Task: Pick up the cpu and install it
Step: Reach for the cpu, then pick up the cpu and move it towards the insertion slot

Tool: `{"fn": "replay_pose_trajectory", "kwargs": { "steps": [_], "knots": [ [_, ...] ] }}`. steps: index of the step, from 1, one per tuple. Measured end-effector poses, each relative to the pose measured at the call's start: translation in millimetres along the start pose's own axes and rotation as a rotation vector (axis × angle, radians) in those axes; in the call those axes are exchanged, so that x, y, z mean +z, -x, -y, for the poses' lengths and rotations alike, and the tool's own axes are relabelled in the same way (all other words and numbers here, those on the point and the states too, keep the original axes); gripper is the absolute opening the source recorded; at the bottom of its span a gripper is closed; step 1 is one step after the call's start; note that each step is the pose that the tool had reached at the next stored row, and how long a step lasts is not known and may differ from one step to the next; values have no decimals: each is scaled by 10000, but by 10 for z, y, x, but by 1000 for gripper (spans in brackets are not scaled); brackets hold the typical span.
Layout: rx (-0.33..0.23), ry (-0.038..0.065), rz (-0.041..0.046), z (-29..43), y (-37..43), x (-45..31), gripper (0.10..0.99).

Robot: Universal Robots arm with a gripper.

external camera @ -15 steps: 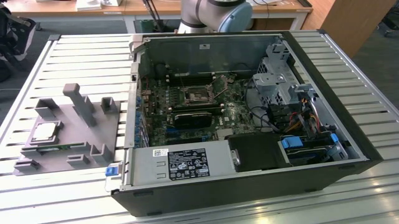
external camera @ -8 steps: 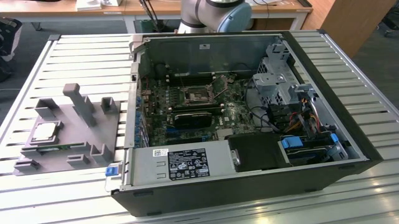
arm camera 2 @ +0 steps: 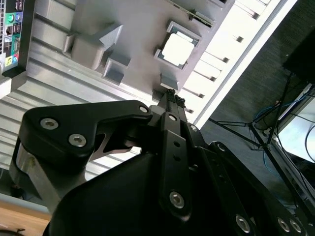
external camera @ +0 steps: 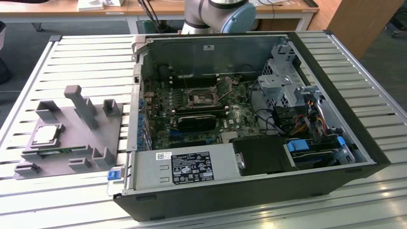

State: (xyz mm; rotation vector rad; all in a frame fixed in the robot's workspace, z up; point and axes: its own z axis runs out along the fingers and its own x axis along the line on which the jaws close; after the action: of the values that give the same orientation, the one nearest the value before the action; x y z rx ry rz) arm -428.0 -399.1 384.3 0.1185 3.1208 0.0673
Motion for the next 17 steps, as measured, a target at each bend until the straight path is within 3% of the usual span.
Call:
{"fn": "replay_pose_trajectory", "kwargs": {
  "steps": [7,17],
  "knots": [
    [2,-1,-22,14,-181,8,106],
    [4,-5,-60,19,-199,63,106]
  ]
}}
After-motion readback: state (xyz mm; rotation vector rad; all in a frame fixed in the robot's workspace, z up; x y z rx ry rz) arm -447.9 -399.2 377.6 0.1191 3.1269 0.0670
